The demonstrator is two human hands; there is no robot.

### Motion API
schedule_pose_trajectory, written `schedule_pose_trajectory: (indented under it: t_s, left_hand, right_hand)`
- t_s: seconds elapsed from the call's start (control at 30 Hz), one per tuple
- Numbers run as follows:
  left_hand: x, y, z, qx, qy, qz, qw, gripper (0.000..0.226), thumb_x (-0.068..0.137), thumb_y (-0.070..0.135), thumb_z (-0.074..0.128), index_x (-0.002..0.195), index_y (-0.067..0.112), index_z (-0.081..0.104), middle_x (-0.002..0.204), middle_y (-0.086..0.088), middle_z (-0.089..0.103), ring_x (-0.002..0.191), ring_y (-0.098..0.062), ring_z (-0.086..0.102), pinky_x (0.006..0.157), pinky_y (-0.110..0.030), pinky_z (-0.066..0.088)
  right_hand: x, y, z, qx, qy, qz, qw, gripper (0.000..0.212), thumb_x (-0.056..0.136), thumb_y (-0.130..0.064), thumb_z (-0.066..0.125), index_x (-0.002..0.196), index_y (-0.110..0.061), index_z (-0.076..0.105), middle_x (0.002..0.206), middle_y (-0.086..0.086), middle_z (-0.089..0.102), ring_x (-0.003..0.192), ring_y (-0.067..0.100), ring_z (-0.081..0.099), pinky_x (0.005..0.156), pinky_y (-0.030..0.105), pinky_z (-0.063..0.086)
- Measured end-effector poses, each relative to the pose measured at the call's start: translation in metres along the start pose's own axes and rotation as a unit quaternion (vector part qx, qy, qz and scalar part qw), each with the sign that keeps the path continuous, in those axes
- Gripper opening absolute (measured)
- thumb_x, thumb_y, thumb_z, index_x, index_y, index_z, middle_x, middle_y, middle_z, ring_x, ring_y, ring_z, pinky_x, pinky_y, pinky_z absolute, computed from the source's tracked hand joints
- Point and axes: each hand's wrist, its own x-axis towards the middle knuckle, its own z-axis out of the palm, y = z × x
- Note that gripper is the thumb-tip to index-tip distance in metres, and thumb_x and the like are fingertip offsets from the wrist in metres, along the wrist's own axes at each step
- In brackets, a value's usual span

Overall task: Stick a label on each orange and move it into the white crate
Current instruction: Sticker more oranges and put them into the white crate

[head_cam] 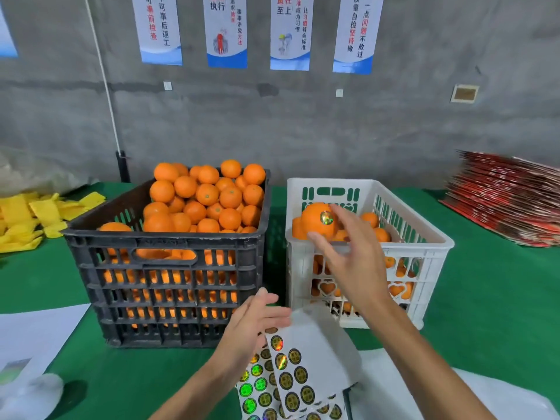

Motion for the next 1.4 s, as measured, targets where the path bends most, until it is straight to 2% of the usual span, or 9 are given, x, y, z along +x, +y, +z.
schedule_pose_trajectory:
  t_s: [0.27,0.53,0.63,0.7,0.83,1.03,1.13,1.23,1.4]
  left_hand:
    - [-0.026,0.034,-0.027,0.369,-0.031,0.143,0.918,0.016,0.104,0.046,0.056,0.103,0.037,0.069,0.098,0.027,0.072,0.094,0.003,0.069,0.087,-0.03,0.06]
    - [0.009,0.146,-0.064,0.402,0.233,0.385,0.797,0.026,0.1,0.047,0.062,0.079,0.032,0.064,0.073,0.014,0.065,0.073,-0.004,0.061,0.056,-0.02,0.044]
    - [0.049,0.176,-0.103,0.509,0.278,0.308,0.754,0.015,0.097,0.04,0.067,0.089,0.028,0.067,0.087,0.012,0.071,0.083,-0.002,0.065,0.061,-0.02,0.047]
    - [0.074,0.188,-0.136,0.602,0.275,0.167,0.731,0.025,0.094,0.04,0.069,0.11,0.02,0.07,0.114,-0.004,0.073,0.112,-0.027,0.066,0.086,-0.038,0.056]
    - [0.102,0.192,-0.185,0.72,0.138,-0.128,0.668,0.051,0.09,0.038,0.071,0.131,0.009,0.063,0.136,-0.014,0.064,0.122,-0.038,0.062,0.104,-0.05,0.053]
    - [0.119,0.18,-0.197,0.677,0.144,-0.214,0.69,0.125,0.082,0.054,0.078,0.166,0.019,-0.007,0.165,-0.015,0.034,0.14,-0.043,0.047,0.112,-0.057,0.046]
    - [0.123,0.177,-0.203,0.67,0.145,-0.217,0.695,0.125,0.093,0.051,0.071,0.16,0.019,-0.03,0.17,-0.018,0.026,0.143,-0.045,0.045,0.115,-0.057,0.043]
    - [0.124,0.179,-0.215,0.632,0.127,-0.168,0.746,0.112,0.092,0.048,0.076,0.167,0.028,-0.005,0.167,-0.014,0.034,0.14,-0.039,0.049,0.114,-0.053,0.044]
    - [0.123,0.18,-0.207,0.65,0.145,-0.073,0.742,0.078,0.09,0.039,0.08,0.156,0.034,0.039,0.154,-0.016,0.045,0.133,-0.037,0.053,0.108,-0.05,0.048]
  right_hand:
    - [0.033,0.024,0.004,-0.021,-0.017,0.007,1.0,0.038,0.103,-0.013,0.058,0.142,-0.014,0.058,0.146,0.003,0.057,0.137,0.017,0.049,0.116,0.046,0.042]
    - [0.05,-0.035,0.054,0.072,-0.078,-0.033,0.994,0.032,0.102,-0.011,0.06,0.134,-0.013,0.065,0.128,0.004,0.067,0.118,0.019,0.061,0.105,0.035,0.048]
    - [0.064,-0.063,0.078,0.139,-0.122,-0.021,0.982,0.031,0.1,-0.012,0.065,0.131,-0.015,0.067,0.122,0.0,0.069,0.109,0.011,0.063,0.097,0.02,0.049]
    - [0.074,-0.075,0.091,0.156,-0.194,0.0,0.968,0.034,0.1,-0.011,0.065,0.133,-0.017,0.065,0.126,-0.002,0.068,0.112,0.01,0.062,0.097,0.021,0.049]
    - [0.09,-0.076,0.1,0.125,-0.306,0.02,0.944,0.037,0.098,-0.014,0.07,0.135,-0.015,0.064,0.127,0.0,0.068,0.115,0.013,0.062,0.103,0.032,0.05]
    - [0.088,-0.072,0.102,0.129,-0.292,0.025,0.947,0.029,0.098,-0.016,0.07,0.126,-0.017,0.071,0.122,-0.003,0.07,0.112,0.011,0.063,0.1,0.027,0.05]
    - [0.088,-0.071,0.104,0.136,-0.282,0.034,0.949,0.026,0.098,-0.015,0.069,0.123,-0.017,0.072,0.121,-0.002,0.071,0.111,0.011,0.063,0.096,0.025,0.049]
    - [0.086,-0.07,0.107,0.131,-0.275,0.038,0.952,0.023,0.098,-0.016,0.068,0.121,-0.018,0.073,0.12,-0.003,0.071,0.109,0.008,0.062,0.09,0.02,0.047]
    - [0.085,-0.066,0.111,0.134,-0.258,0.046,0.956,0.021,0.099,-0.017,0.067,0.118,-0.019,0.074,0.121,-0.002,0.071,0.109,0.008,0.062,0.091,0.023,0.051]
